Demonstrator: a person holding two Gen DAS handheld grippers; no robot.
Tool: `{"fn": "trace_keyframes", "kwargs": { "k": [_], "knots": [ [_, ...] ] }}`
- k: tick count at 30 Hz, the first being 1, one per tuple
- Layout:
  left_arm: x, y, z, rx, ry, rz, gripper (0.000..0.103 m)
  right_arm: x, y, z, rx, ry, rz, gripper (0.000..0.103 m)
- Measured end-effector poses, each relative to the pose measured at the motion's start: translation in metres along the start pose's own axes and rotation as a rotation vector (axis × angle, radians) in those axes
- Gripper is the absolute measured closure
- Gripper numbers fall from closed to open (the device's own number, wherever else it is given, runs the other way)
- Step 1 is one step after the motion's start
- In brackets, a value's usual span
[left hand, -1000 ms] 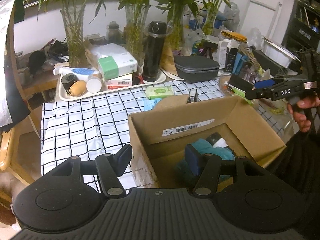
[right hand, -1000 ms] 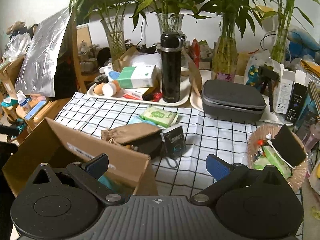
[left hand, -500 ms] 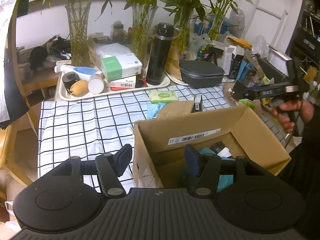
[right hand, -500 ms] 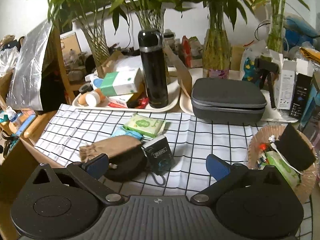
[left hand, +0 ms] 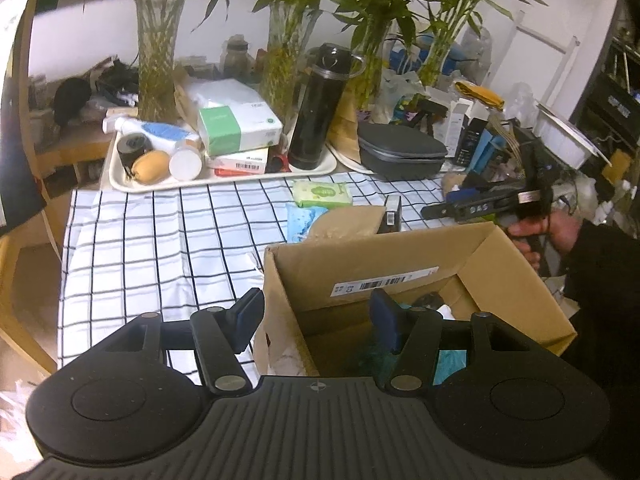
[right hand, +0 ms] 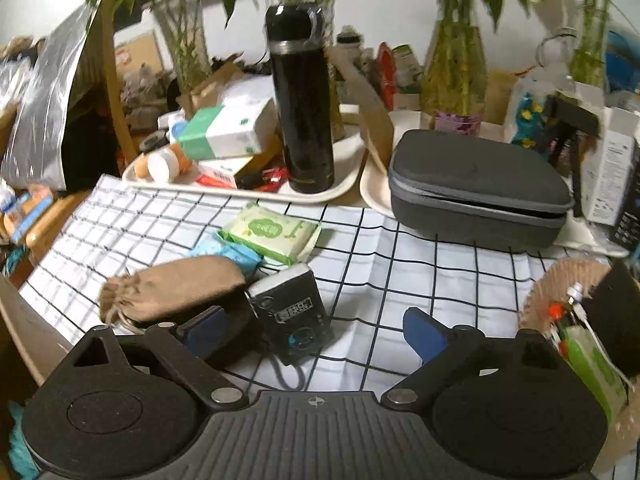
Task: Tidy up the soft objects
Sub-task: 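Close the right tool on the black printed tissue packet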
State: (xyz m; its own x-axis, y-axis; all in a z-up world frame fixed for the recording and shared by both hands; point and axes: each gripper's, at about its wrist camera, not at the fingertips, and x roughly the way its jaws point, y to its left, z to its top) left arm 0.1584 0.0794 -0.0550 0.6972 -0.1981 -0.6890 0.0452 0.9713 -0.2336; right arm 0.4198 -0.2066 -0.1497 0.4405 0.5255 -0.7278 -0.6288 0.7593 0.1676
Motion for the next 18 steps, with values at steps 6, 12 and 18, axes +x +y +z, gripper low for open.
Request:
{"fn": "trace_keyframes", "kwargs": {
  "k": [6,12,18],
  "knots": [
    [0.003,0.008,0.002,-0.026,0.002,0.01,0.046,0.03,0.005,-0.001,-0.132,0.064,0.01,0.013],
    [0.008,0.015,0.004,-0.04,0.006,0.006,0.046,0.054,0.013,-0.003,-0.236,0.105,0.035,0.025],
    [0.011,0.018,0.005,-0.046,0.004,0.003,0.046,0.073,0.011,-0.003,-0.232,0.117,0.078,0.032]
  ]
}}
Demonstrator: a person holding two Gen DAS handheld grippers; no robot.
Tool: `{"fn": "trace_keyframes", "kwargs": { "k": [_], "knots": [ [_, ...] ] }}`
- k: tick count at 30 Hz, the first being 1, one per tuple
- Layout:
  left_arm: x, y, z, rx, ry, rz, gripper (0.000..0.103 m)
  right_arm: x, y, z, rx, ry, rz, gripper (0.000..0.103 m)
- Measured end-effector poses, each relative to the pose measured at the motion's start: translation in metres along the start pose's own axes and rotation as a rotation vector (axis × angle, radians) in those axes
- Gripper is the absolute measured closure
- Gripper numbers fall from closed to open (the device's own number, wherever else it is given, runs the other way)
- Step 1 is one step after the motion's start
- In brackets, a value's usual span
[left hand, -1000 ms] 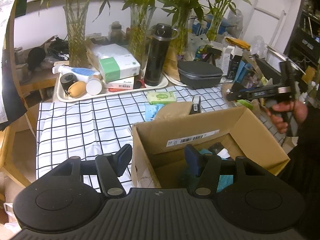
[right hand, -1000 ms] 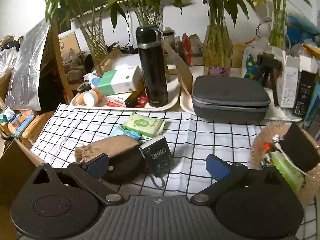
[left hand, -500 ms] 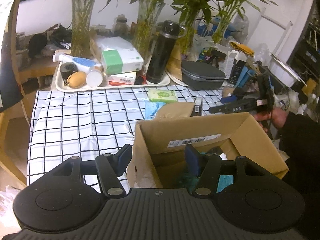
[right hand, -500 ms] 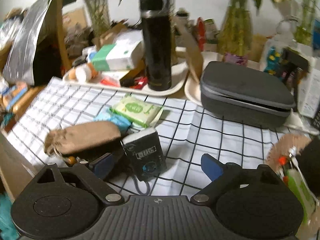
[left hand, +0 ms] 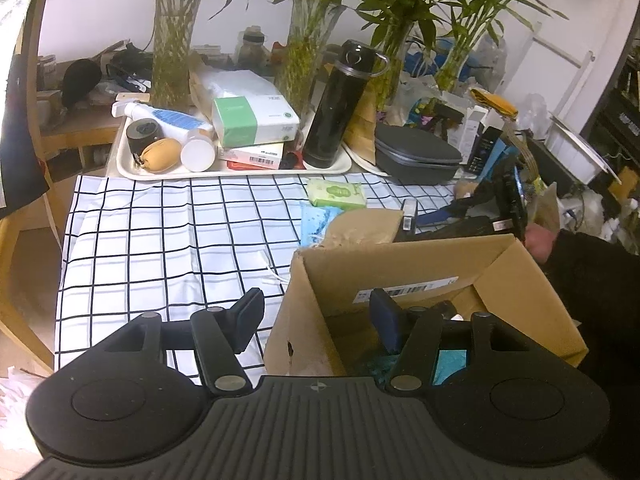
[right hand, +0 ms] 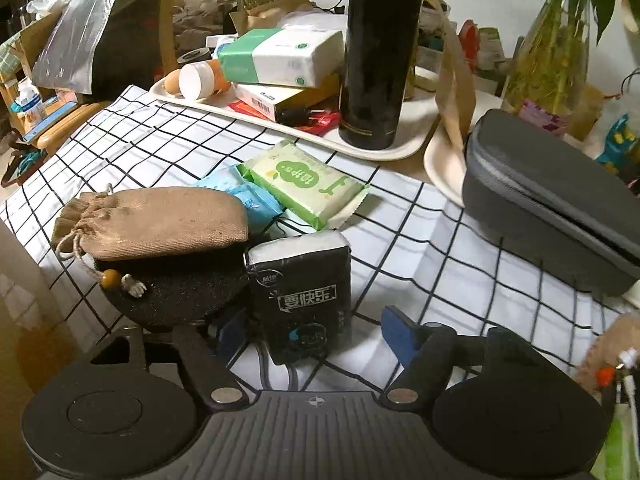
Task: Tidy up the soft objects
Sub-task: 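Close the right tool on the black printed tissue packet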
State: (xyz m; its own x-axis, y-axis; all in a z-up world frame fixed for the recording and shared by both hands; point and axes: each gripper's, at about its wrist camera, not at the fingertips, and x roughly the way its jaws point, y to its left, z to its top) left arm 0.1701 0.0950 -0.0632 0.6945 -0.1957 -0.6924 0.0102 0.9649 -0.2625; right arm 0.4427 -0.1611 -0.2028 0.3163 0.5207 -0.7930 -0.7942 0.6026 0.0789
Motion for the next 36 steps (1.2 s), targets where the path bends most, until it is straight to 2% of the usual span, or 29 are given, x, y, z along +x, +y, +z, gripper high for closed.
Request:
{"fn": "trace_keyframes", "kwargs": {
  "k": [3,6,11,24,30,36],
  "knots": [
    [0.001,0.001,0.001,0.004,-0.002,0.0,0.046,0.007,0.001,0.0,-0.014,0.008,0.0,0.038],
    [0.003,0.002,0.001,0.001,-0.003,0.0,0.046,0.011,0.002,0.0,-0.021,0.007,0.011,0.051],
    [0.004,0.002,0.001,-0.007,-0.009,-0.005,0.046,0.005,0.006,0.0,-0.053,-0.003,0.005,0.052],
    [0.001,-0.01,0.014,0.02,-0.031,-0.013,0.046,-0.039,-0.002,0.01,0.029,-0.078,-0.155,0.052],
    [0.002,-0.022,0.019,0.054,-0.022,-0.013,0.046,-0.059,0.002,0.013,0.058,-0.107,-0.187,0.052],
    [0.003,-0.032,0.029,0.114,-0.008,-0.001,0.046,-0.075,0.006,0.004,0.098,-0.095,-0.187,0.052]
  ]
}}
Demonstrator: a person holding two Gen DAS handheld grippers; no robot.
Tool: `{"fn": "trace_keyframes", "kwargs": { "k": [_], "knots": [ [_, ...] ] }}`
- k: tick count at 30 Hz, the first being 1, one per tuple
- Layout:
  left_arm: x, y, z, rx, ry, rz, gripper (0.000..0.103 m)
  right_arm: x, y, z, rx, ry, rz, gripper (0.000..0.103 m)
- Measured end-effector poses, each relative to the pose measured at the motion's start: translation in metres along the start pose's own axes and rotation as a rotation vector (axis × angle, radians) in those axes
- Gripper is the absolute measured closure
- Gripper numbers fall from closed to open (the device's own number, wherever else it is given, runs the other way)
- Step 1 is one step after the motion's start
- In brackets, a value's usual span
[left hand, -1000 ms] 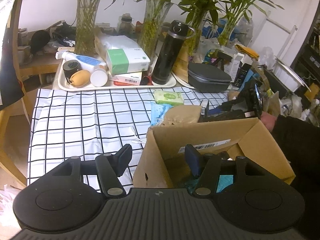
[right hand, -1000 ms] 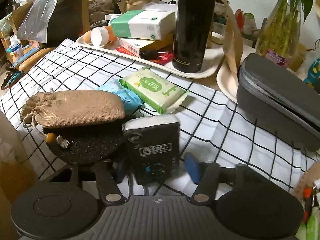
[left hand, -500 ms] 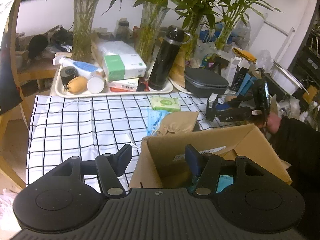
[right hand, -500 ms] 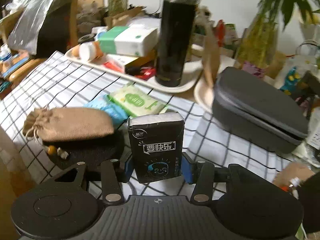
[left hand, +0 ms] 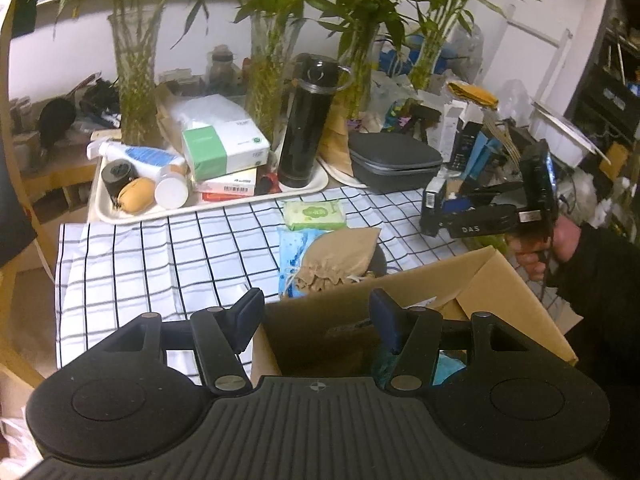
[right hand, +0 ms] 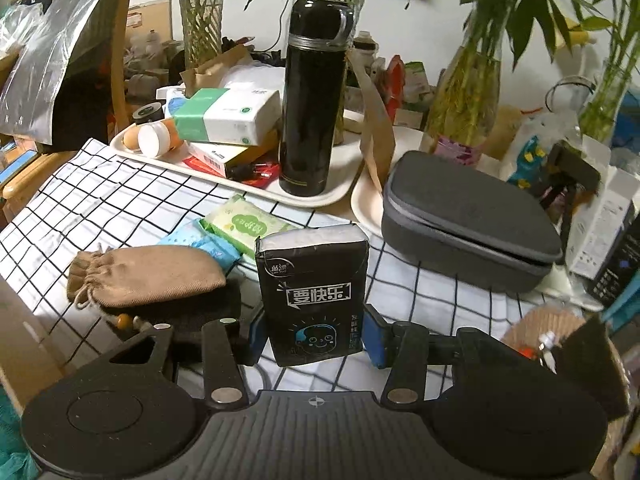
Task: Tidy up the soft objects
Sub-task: 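Close the right tool on the black printed tissue packet, then grasp the burlap drawstring pouch with the left tool while the right tool holds the packet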
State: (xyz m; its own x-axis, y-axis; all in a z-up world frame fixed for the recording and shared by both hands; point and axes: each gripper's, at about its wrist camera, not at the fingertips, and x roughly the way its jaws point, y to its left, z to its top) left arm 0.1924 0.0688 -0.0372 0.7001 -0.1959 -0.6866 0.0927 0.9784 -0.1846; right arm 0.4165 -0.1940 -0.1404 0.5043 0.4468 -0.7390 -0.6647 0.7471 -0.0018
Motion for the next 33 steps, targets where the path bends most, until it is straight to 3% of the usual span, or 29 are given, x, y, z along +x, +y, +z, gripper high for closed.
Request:
{"fn": "trace_keyframes", "kwargs": {
  "k": [7,14,26,33],
  "knots": [
    [0.01,-0.003,0.026,0.011,0.037,0.017,0.046,-0.025,0.002,-0.007,0.059,-0.015,0.012,0.052],
    [0.026,-0.004,0.052,-0.015,0.073,-0.02,0.046,-0.043,0.004,-0.018,0.096,-0.029,0.025,0.052],
    [0.087,-0.023,0.083,0.015,0.204,-0.034,0.046,-0.063,-0.004,-0.03,0.151,-0.058,0.016,0.052],
    [0.135,-0.035,0.091,0.058,0.326,-0.036,0.046,-0.062,-0.003,-0.03,0.143,-0.056,0.027,0.052]
  ]
}}
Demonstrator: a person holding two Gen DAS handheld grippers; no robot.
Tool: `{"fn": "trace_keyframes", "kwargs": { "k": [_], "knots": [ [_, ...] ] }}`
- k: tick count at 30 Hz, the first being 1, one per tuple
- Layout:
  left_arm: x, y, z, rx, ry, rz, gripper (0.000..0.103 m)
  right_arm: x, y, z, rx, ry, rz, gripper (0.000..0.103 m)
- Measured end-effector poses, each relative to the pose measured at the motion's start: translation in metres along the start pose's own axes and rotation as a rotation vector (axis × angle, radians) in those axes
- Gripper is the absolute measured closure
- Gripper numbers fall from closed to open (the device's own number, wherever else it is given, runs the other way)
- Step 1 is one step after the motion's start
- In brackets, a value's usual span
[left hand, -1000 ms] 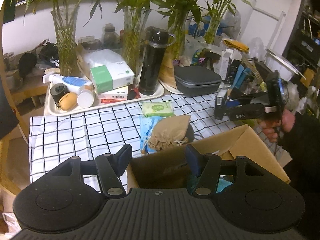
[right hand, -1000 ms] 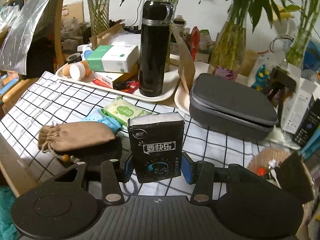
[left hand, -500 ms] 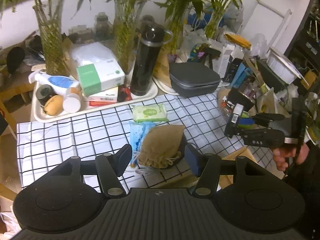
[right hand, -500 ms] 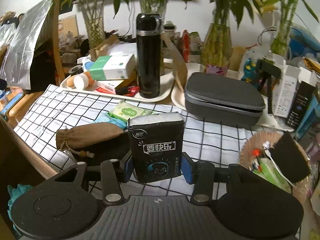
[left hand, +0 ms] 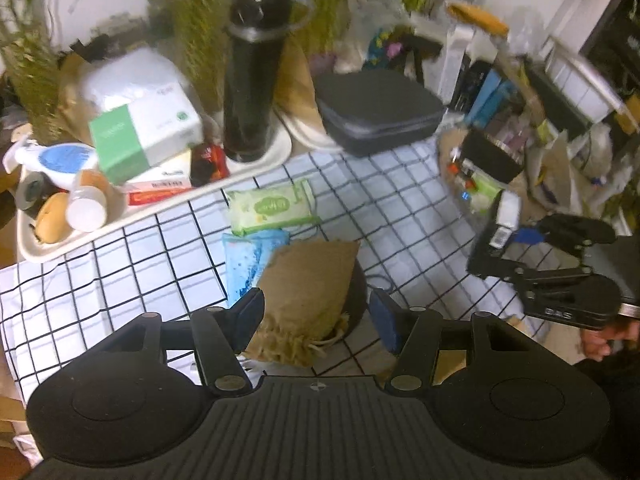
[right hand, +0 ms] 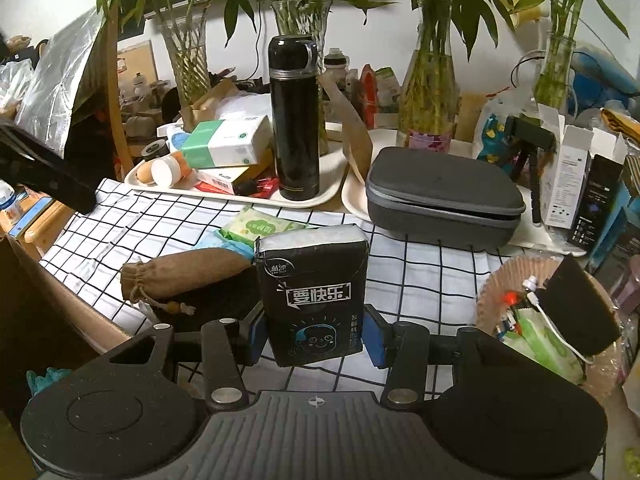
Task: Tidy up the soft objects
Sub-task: 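Grasp the burlap drawstring pouch with the left tool while the right tool holds the packet, then carry the burlap pouch into the box and open the left tool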
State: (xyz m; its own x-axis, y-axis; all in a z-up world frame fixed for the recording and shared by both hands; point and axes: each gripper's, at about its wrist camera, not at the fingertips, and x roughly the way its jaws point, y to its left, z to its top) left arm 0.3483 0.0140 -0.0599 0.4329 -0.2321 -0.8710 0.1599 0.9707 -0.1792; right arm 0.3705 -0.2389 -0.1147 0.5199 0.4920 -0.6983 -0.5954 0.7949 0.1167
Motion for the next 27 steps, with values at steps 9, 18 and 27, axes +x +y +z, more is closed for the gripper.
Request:
{"fn": "trace_keyframes", "kwargs": {
  "k": [9,18,27],
  "knots": [
    [0.068,-0.004,0.025,0.023,0.209,-0.005,0.046,-0.002,-0.002,0.0,-0.005,-0.013,0.006,0.052],
    [0.116,-0.016,0.026,0.06,0.347,0.013,0.046,-0.005,-0.005,0.002,0.0,-0.024,0.014,0.051],
    [0.115,-0.016,0.026,0.092,0.35,0.1,0.096,-0.006,-0.005,0.001,0.0,-0.023,0.008,0.051]
  ]
}}
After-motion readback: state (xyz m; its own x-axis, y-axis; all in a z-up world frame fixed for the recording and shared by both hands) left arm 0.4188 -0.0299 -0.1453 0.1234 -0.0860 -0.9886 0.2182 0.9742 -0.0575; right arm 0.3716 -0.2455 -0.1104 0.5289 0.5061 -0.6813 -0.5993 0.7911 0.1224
